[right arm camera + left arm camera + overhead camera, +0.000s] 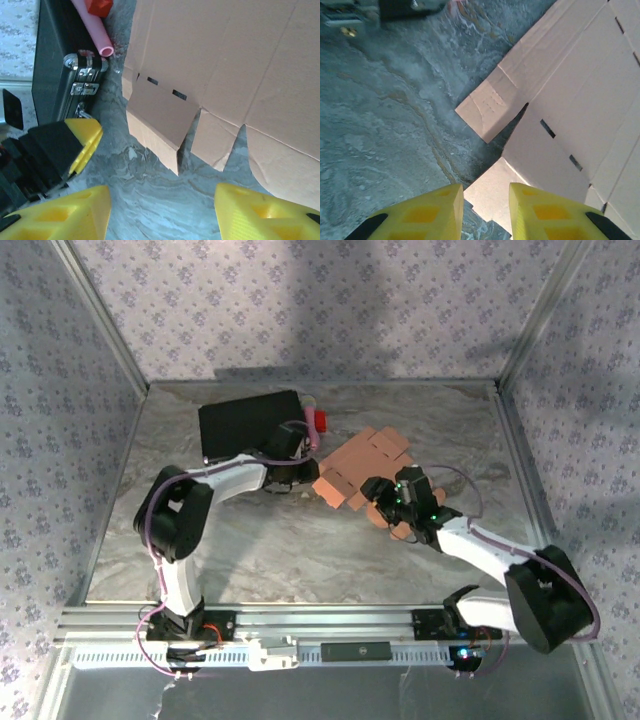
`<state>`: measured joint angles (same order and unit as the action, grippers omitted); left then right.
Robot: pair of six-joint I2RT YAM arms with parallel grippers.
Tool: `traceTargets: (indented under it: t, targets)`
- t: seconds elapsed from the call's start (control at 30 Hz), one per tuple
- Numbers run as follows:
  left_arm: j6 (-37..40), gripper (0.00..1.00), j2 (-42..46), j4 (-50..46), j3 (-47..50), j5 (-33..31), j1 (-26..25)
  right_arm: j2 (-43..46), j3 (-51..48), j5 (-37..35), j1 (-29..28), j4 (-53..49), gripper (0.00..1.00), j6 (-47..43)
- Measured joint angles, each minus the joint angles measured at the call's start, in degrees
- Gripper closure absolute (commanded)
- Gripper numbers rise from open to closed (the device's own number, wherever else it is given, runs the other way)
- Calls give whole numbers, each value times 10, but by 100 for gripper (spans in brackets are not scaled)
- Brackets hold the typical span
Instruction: Fold the paper box
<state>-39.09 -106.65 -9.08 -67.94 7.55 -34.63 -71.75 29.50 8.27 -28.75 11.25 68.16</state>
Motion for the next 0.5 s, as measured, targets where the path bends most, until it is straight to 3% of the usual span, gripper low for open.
traceTargets:
  t: [0.2,0.5]
  targets:
    - [19,57,-14,27,-1,-18,-15,-49,-3,4,-6,48,38,29]
    - [31,56,-75,52,-27,-14,-14,-123,-3,25,-8,118,38,64]
